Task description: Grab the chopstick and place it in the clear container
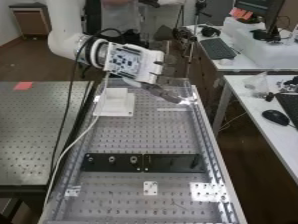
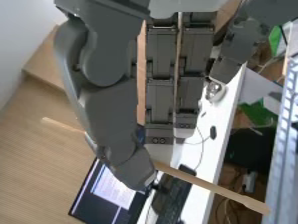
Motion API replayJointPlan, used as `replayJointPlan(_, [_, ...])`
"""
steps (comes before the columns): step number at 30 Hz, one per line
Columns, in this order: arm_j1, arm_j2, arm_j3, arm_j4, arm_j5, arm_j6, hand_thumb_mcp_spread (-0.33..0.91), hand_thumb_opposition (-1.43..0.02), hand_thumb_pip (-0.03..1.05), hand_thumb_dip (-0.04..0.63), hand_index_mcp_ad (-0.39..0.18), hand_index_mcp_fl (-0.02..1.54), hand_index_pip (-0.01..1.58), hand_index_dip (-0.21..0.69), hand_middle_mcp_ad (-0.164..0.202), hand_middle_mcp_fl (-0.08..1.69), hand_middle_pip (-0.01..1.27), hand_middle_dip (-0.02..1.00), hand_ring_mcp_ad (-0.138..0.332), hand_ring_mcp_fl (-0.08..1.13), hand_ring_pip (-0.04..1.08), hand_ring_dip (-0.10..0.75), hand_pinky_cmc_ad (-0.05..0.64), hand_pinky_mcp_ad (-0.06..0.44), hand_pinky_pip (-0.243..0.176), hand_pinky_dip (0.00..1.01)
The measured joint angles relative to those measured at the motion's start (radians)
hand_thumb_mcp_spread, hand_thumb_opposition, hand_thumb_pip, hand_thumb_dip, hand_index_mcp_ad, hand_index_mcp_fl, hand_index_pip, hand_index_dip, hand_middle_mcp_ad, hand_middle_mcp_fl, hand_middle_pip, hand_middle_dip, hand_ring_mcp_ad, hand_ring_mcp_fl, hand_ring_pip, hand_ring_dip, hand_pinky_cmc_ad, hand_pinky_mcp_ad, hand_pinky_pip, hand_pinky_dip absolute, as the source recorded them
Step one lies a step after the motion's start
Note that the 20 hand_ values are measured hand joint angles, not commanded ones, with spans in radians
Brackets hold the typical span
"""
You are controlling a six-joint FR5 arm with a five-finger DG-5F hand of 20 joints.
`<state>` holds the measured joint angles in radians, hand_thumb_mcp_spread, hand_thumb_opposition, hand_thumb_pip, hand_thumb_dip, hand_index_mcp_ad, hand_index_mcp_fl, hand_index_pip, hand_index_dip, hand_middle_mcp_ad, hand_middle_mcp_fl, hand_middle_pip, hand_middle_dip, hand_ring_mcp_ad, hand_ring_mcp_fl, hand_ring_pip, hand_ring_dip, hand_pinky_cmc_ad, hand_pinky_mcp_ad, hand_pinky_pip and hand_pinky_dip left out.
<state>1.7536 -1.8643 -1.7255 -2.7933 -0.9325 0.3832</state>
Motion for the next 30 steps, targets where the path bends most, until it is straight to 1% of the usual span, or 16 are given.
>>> replayJointPlan(1, [0.016,0.004,-0.007,-0.01,0.012,0.019,0.76,-1.11,0.42,0.302,-0.133,1.38,0.2,0.412,0.045,1.26,0.36,0.57,0.023,0.89,0.08,0.29,0.454,0.246,0.073,0.15])
replayJointPlan(2, [0.018,0.004,-0.008,-0.011,0.014,0.021,0.76,-1.11,0.42,0.302,-0.133,1.38,0.2,0.412,0.045,1.26,0.36,0.57,0.023,0.89,0.08,0.295,0.463,0.246,0.077,0.15])
replayJointPlan(6, [0.053,0.005,-0.019,-0.045,0.044,0.084,0.75,-1.11,0.42,0.302,-0.133,1.38,0.2,0.414,0.045,1.26,0.36,0.56,0.024,0.89,0.08,0.291,0.454,0.25,0.086,0.15])
replayJointPlan(9, [0.086,-0.006,-0.017,-0.081,0.059,0.137,0.75,-1.11,0.42,0.302,-0.133,1.38,0.2,0.41,0.045,1.25,0.36,0.56,0.024,0.88,0.08,0.29,0.45,0.246,0.089,0.15])
replayJointPlan(10, [0.095,-0.013,-0.015,-0.09,0.06,0.148,0.74,-1.11,0.42,0.302,-0.133,1.38,0.2,0.41,0.045,1.25,0.36,0.56,0.024,0.9,0.08,0.3,0.459,0.246,0.089,0.15])
replayJointPlan(11, [0.1,-0.018,-0.012,-0.097,0.061,0.154,0.73,-1.13,0.42,0.304,-0.133,1.38,0.2,0.41,0.045,1.25,0.36,0.56,0.024,0.9,0.08,0.29,0.456,0.246,0.089,0.15])
replayJointPlan(15, [0.117,-0.048,0.007,-0.134,0.056,0.173,0.73,-1.13,0.42,0.304,-0.133,1.38,0.2,0.41,0.045,1.25,0.36,0.56,0.024,0.89,0.08,0.291,0.454,0.244,0.089,0.15])
replayJointPlan(19, [0.13,-0.092,0.033,-0.174,0.036,0.194,0.73,-1.13,0.42,0.304,-0.133,1.38,0.2,0.41,0.042,1.26,0.36,0.56,0.024,0.88,0.08,0.291,0.45,0.244,0.089,0.15])
replayJointPlan(21, [0.134,-0.106,0.043,-0.186,0.027,0.196,0.73,-1.13,0.42,0.3,-0.133,1.38,0.2,0.41,0.044,1.26,0.36,0.56,0.024,0.9,0.08,0.291,0.461,0.243,0.091,0.15])
replayJointPlan(27, [0.134,-0.129,0.06,-0.197,0.011,0.197,0.73,-1.13,0.42,0.3,-0.133,1.38,0.2,0.41,0.042,1.26,0.36,0.56,0.024,0.9,0.08,0.291,0.45,0.248,0.087,0.15])
replayJointPlan(30, [0.134,-0.141,0.067,-0.198,0.003,0.205,0.72,-1.13,0.42,0.3,-0.133,1.38,0.2,0.41,0.042,1.28,0.36,0.54,0.024,0.88,0.08,0.291,0.45,0.248,0.087,0.15])
